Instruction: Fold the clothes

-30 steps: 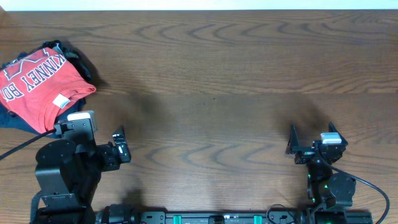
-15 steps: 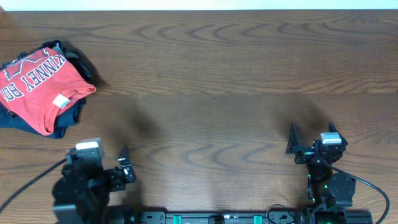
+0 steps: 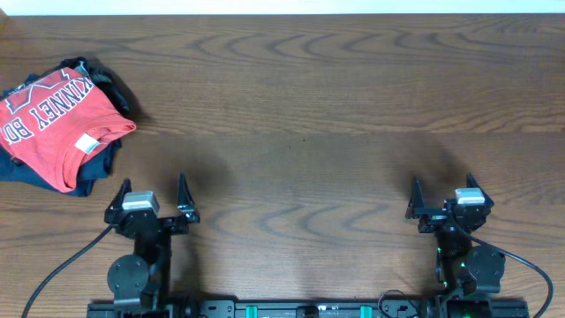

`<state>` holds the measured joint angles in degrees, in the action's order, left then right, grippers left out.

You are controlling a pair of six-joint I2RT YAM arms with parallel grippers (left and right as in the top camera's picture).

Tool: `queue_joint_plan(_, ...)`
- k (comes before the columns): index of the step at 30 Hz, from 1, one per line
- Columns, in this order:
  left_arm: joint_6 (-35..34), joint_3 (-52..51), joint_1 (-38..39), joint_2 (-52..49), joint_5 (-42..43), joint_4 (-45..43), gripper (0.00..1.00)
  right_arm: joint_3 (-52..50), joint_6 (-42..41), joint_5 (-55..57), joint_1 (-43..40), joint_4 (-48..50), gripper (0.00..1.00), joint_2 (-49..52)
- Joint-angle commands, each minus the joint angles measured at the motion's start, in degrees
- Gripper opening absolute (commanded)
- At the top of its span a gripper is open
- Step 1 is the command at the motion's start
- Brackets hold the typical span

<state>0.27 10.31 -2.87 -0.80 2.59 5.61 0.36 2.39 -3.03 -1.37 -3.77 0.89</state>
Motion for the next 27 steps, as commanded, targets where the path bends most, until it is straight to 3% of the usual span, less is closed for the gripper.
queue_joint_plan(1, 1.6, -4.7, 0.2, 0.7, -0.5, -6.7, 0.98, 0.0, 0.9, -0.2, 0.3, -0.2, 0.99, -0.2)
queue_joint_plan(5, 1.6, -10.2, 0.2, 0.7, 0.1, -12.9, 0.98, 0.0, 0.9, -0.2, 0.3, -0.2, 0.99, -0.2)
queue_joint_plan(12, 1.6, -10.1, 0.3, 0.7, 0.3, -1.5, 0.98, 0.0, 0.9, -0.2, 0.3, -0.2, 0.99, -0.2)
queue_joint_plan(27, 1.6, -10.1, 0.3, 0.6, 0.2, -1.8, 0.98, 0.0, 0.9, -0.2, 0.3, -0.2, 0.99, -0.2)
